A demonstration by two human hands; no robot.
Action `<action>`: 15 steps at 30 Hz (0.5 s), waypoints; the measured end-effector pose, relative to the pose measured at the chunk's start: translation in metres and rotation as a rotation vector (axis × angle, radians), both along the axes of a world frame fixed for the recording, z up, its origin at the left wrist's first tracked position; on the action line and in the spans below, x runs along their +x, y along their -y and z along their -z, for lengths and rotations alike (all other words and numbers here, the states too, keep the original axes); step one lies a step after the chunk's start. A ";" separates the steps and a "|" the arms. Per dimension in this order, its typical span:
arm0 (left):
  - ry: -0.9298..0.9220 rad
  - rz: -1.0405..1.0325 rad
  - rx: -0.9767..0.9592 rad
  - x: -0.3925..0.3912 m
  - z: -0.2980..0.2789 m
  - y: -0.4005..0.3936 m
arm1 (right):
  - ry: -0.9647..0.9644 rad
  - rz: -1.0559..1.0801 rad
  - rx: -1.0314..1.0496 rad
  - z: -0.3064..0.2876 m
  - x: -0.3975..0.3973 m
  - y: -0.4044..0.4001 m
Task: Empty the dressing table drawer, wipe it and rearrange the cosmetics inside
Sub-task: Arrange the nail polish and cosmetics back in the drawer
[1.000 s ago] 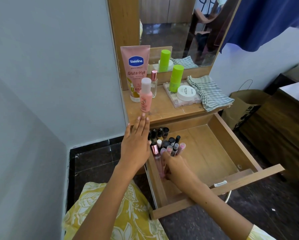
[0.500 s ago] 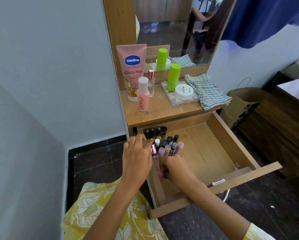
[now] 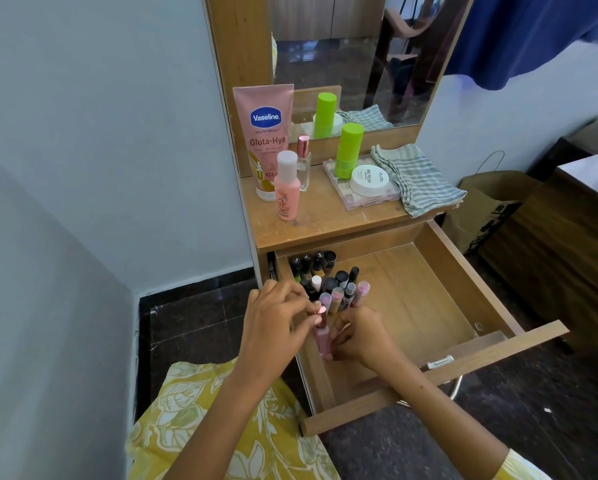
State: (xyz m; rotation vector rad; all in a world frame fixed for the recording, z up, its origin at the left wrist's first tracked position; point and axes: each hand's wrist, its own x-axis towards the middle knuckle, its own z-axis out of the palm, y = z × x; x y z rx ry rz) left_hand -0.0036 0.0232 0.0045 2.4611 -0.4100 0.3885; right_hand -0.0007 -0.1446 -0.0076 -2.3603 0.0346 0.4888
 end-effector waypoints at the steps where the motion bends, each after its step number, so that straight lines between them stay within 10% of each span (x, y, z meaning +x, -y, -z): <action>1: -0.008 0.015 -0.016 -0.001 0.000 0.000 | 0.000 0.007 0.016 0.000 0.001 0.000; 15: -0.004 -0.034 -0.152 0.005 -0.006 -0.013 | 0.162 -0.078 -0.061 -0.012 0.001 0.007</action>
